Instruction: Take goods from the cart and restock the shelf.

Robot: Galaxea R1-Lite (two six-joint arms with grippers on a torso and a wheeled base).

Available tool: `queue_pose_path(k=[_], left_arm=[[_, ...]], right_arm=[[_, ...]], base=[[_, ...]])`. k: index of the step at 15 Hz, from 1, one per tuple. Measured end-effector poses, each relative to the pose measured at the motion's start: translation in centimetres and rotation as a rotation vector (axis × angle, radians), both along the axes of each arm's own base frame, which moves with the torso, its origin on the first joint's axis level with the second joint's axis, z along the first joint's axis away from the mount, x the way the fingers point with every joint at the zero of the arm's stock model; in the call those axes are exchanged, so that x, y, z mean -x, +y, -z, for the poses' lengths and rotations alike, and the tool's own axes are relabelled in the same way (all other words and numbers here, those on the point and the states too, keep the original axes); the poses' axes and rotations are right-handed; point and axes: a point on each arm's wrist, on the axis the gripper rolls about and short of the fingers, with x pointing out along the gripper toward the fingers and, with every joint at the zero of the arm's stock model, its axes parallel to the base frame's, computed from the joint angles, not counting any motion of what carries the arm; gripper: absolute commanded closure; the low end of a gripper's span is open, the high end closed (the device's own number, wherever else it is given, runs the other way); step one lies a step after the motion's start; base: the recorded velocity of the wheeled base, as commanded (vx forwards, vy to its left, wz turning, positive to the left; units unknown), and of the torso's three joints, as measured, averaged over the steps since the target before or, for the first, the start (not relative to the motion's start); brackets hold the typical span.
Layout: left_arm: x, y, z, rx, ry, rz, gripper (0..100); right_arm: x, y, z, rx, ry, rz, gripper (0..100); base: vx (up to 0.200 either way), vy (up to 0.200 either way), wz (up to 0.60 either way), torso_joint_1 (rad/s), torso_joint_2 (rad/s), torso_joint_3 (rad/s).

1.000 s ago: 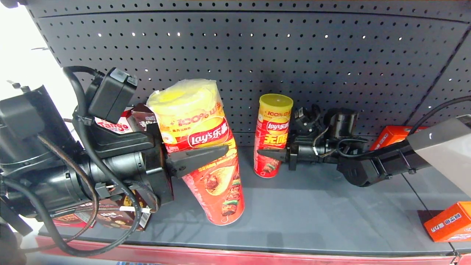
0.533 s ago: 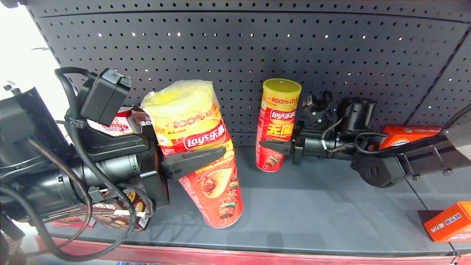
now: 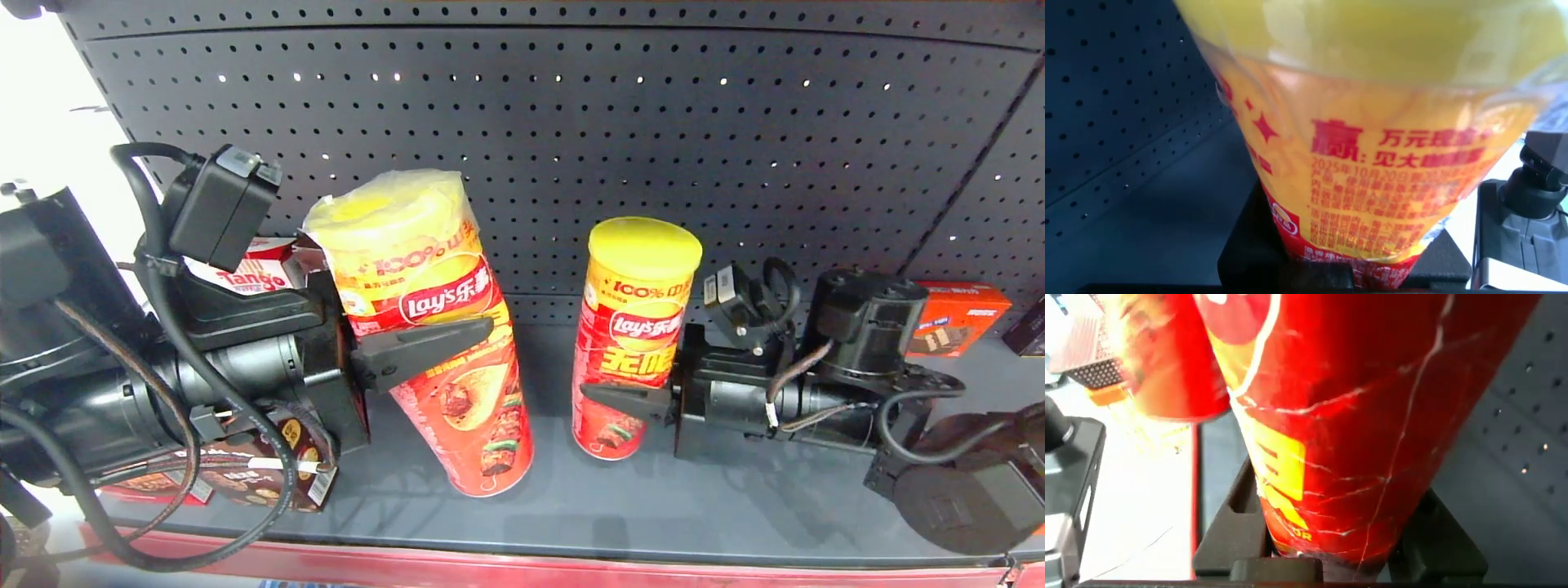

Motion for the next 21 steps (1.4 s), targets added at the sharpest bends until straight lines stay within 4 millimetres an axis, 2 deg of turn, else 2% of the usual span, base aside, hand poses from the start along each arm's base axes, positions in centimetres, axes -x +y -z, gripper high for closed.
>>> queue_pose_path(k=[3, 8, 12, 15, 16, 21], left_arm=[[0.0, 0.0, 0.0, 0.000, 0.000, -0.001, 100], [0.0, 0.0, 0.0, -0.001, 0.002, -0.001, 100], [0.1, 0.1, 0.2, -0.004, 0.008, -0.002, 100], [0.1, 0.1, 0.2, -0.003, 0.006, -0.002, 100], [0.1, 0.1, 0.2, -0.003, 0.006, -0.001, 100], [0.2, 0.1, 0.3, -0.004, 0.007, 0.000, 100]], right_arm=[[1.3, -0.6, 2.1, 0.006, 0.008, 0.006, 100], [1.0, -0.7, 4.5, 0.045, 0.069, 0.014, 100], [0.6, -1.4, 4.9, 0.050, 0.079, 0.029, 100], [1.2, -2.0, 5.4, 0.060, 0.091, 0.033, 100], [1.5, -2.2, 5.5, 0.058, 0.087, 0.032, 0], [2.3, -2.5, 5.7, 0.062, 0.092, 0.043, 0]], base=[[0.000, 0.000, 0.00, 0.000, 0.00, 0.000], [0.000, 0.000, 0.00, 0.000, 0.00, 0.000], [0.000, 0.000, 0.00, 0.000, 0.00, 0.000], [0.000, 0.000, 0.00, 0.000, 0.00, 0.000], [0.000, 0.000, 0.00, 0.000, 0.00, 0.000], [0.000, 0.000, 0.00, 0.000, 0.00, 0.000]])
